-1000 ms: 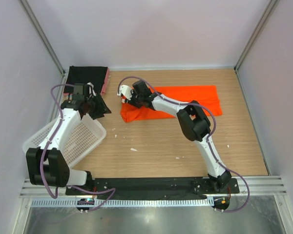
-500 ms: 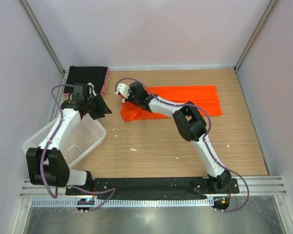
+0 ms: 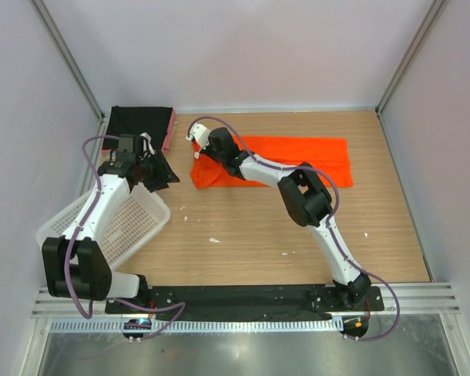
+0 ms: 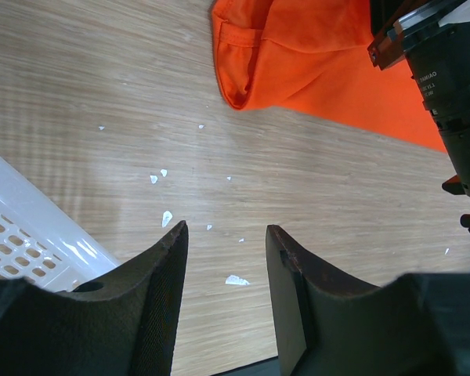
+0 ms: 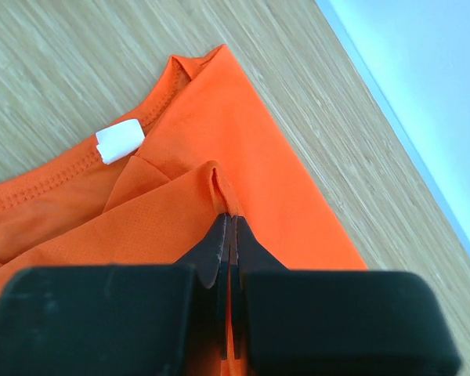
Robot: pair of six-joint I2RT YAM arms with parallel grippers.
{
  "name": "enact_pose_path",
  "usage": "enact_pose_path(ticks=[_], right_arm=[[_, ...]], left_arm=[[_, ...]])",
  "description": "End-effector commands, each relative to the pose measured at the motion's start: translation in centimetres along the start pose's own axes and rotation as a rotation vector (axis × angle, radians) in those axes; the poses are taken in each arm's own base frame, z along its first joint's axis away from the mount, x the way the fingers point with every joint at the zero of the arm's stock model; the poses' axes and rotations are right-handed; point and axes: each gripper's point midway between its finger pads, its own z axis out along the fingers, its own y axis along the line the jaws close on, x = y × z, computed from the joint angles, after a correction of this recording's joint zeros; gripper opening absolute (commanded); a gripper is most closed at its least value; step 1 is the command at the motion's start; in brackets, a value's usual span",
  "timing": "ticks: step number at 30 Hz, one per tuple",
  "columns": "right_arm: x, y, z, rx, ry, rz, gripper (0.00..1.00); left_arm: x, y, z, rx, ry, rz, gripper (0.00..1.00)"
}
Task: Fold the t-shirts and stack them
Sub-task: Fold the tshirt
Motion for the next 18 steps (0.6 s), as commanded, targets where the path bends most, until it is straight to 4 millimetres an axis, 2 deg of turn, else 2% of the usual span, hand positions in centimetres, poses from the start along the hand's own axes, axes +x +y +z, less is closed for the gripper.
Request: enact_pose_path(ticks=[1,11,18], right_arm=[[-3.6,-3.3,-1.1,0.087,-0.106,0.086,0.01],[-4.5,-4.6,-1.4,0.079,-0.171,0.225,0.01],[-4.1,-5.0,-1.1,0.067,-0.179,0.257,0.01]], left_arm=[[-0.5,-0.1,0.1,0.018,-0.019,0.024,0.46],[-0.5,0.0,0.2,0.016,-0.017,0.028,0.46],[-0.3,0.1,0.4,0.011,-0.010,0.026,0.46]])
